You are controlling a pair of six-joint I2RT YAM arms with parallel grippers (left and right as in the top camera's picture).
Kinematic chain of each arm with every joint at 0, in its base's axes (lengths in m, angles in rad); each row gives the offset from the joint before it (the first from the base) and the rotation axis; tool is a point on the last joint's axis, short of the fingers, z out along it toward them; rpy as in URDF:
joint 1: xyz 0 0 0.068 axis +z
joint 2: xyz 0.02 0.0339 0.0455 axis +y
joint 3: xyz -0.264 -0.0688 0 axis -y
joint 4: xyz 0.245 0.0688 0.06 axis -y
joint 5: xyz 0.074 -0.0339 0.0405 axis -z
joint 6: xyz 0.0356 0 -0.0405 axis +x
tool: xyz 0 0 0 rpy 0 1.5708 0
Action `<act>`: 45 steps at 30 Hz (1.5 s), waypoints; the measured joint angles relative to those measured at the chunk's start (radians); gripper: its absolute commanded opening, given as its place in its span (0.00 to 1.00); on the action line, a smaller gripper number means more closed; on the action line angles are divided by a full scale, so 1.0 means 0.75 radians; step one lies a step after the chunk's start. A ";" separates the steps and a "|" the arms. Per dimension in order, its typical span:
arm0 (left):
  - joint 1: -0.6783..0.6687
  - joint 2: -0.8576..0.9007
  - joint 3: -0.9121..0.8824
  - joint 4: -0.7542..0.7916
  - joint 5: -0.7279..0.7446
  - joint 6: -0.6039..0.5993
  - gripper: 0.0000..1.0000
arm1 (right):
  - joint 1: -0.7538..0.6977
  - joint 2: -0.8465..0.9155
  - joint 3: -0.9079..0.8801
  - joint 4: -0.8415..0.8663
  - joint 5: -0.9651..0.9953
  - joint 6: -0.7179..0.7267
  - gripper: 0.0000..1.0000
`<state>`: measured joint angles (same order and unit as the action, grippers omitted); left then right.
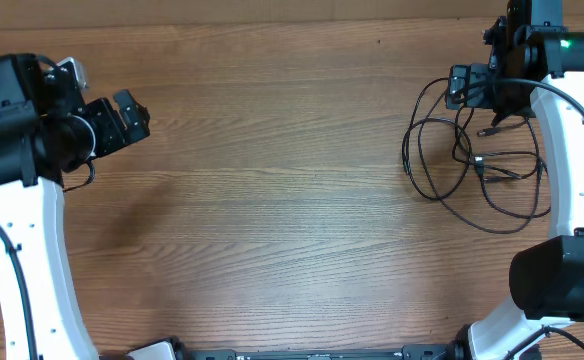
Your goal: Untangle cables
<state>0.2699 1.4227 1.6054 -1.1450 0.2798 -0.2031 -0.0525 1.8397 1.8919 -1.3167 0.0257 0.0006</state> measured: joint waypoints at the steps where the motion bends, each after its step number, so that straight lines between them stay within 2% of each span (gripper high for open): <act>1: 0.000 -0.007 0.000 -0.001 0.000 0.000 0.99 | 0.000 0.000 0.000 -0.002 0.000 0.000 1.00; 16: 0.000 -0.013 -0.002 -0.013 -0.138 0.000 1.00 | 0.000 0.000 0.000 -0.001 -0.001 0.000 1.00; 20: 0.000 -0.057 -0.094 0.088 -0.152 0.000 1.00 | 0.000 0.000 0.000 -0.001 0.001 0.000 1.00; 29: 0.000 -0.263 -0.632 0.660 -0.124 -0.001 1.00 | 0.000 0.000 -0.002 0.000 -0.001 0.000 1.00; 36: -0.013 -0.368 -1.099 1.229 -0.093 0.001 1.00 | 0.000 0.000 -0.003 -0.001 0.000 -0.001 1.00; 45: -0.143 -0.516 -1.694 2.050 -0.090 0.006 1.00 | 0.000 0.000 -0.004 -0.001 0.000 0.001 1.00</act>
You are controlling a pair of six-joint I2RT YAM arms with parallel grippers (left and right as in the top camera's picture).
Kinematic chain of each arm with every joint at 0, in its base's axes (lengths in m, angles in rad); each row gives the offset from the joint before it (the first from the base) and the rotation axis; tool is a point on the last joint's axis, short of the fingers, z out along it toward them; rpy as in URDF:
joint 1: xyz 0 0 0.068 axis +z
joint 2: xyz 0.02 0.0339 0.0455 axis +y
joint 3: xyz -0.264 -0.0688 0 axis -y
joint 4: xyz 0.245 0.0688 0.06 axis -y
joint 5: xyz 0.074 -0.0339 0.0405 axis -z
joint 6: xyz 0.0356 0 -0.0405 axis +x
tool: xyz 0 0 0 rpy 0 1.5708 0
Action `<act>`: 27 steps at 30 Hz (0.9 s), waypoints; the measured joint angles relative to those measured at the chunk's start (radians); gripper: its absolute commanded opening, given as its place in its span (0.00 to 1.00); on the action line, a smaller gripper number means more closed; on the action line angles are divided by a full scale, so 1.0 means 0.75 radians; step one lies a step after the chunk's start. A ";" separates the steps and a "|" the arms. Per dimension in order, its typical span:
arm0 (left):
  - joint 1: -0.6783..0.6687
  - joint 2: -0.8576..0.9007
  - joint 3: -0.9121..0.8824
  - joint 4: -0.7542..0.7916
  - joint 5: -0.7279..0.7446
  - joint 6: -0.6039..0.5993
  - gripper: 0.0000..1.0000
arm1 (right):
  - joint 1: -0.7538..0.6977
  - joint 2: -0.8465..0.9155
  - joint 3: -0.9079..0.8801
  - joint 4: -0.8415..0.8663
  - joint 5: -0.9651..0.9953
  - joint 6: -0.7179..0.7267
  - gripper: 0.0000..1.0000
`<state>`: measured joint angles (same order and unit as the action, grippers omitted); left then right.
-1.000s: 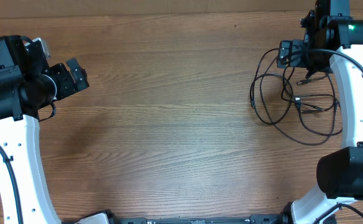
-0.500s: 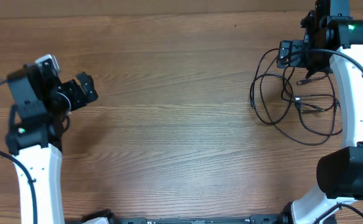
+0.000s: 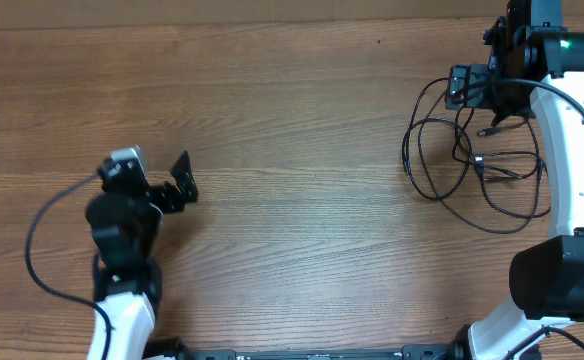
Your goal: Untangle cables
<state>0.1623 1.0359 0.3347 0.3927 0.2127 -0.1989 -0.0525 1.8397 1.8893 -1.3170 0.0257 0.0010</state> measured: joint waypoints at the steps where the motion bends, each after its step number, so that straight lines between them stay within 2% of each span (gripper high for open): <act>1: -0.010 -0.021 -0.056 0.062 -0.004 0.001 1.00 | 0.000 0.000 0.000 0.001 -0.001 0.000 1.00; 5: -0.025 -0.115 -0.248 0.181 -0.027 0.000 1.00 | -0.001 0.000 0.000 -0.001 0.000 -0.001 1.00; 9: -0.025 -0.212 -0.394 0.183 -0.046 0.001 1.00 | 0.000 0.000 0.000 0.000 -0.001 -0.001 1.00; 17: -0.065 -0.498 -0.435 -0.265 -0.069 0.001 1.00 | 0.000 0.000 0.000 -0.001 -0.001 -0.001 1.00; 25: -0.112 -0.805 -0.435 -0.609 -0.084 0.027 1.00 | 0.000 0.000 -0.001 0.001 0.000 -0.001 1.00; 27: -0.112 -0.893 -0.435 -0.609 -0.092 0.031 0.99 | 0.000 0.000 -0.001 0.001 -0.001 -0.001 1.00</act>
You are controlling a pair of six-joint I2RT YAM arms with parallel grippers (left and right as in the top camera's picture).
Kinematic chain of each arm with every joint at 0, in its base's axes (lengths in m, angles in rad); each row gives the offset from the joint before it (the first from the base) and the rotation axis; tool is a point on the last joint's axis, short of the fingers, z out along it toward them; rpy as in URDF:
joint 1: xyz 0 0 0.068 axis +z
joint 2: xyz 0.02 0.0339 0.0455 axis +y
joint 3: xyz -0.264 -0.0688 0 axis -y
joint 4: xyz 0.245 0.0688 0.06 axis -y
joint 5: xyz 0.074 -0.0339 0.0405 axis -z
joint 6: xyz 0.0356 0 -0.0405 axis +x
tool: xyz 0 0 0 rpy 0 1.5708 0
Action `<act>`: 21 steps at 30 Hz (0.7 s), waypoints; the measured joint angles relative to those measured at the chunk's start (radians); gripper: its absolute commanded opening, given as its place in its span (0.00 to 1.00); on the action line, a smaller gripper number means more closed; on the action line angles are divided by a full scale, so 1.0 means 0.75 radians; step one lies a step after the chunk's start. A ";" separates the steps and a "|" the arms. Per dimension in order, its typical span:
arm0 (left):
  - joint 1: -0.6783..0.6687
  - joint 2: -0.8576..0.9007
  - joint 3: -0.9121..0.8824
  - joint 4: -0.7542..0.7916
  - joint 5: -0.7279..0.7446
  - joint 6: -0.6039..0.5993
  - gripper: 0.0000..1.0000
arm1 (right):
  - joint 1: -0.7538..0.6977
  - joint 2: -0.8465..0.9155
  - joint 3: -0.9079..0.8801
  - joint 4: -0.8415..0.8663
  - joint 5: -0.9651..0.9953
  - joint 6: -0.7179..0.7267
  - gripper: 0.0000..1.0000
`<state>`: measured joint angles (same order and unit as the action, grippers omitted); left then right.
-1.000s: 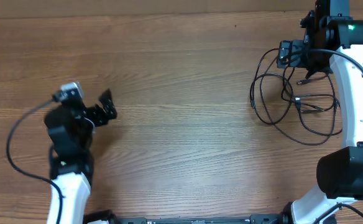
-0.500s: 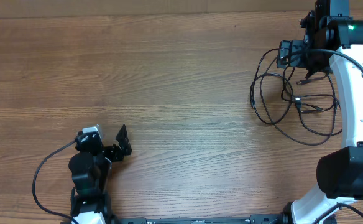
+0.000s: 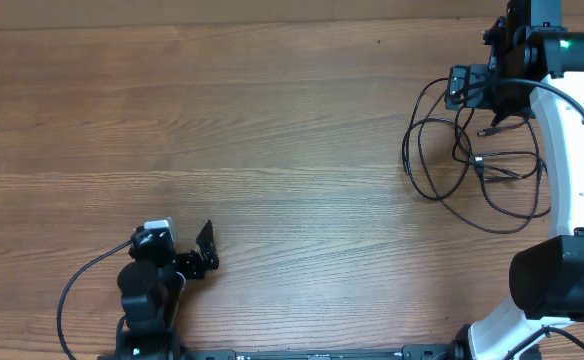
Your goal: Untangle cables
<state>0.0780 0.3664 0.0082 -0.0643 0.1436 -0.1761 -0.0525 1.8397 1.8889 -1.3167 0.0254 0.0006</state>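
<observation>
A tangle of thin black cables [image 3: 472, 175] lies in loops at the right of the wooden table, with small connector ends [image 3: 480, 160] inside the loops. My right gripper [image 3: 492, 105] hangs over the tangle's far end, where strands rise toward it; the arm hides its fingers, so its state cannot be told. My left gripper [image 3: 208, 250] sits low at the near left, far from the cables, with its fingers apart and nothing between them.
The right arm's white link [image 3: 572, 150] runs along the right edge over part of the loops. The left arm's own black cable [image 3: 72, 290] curves beside its base. Bare wooden tabletop [image 3: 292, 150] lies between the arms.
My left arm has drawn back toward the near edge, its gripper now lower and slightly to the right. The right arm and the cables have not changed.
My left gripper was first open high at the far left. It then stood lower, at mid-left. Now it sits folded near the front edge by its base. Throughout, the right gripper stayed over the tangle's far end and the loops kept their shape.
</observation>
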 measured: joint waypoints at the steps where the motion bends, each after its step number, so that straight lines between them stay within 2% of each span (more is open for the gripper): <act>1: 0.000 -0.066 0.000 0.000 -0.004 0.001 1.00 | 0.000 0.000 0.000 -0.001 0.000 -0.001 1.00; 9: -0.039 -0.460 0.000 0.002 -0.014 0.032 1.00 | -0.001 0.000 0.000 -0.001 0.001 0.000 1.00; 21: -0.052 -0.466 0.000 -0.001 -0.023 0.066 1.00 | 0.000 0.000 0.000 -0.001 0.000 0.000 1.00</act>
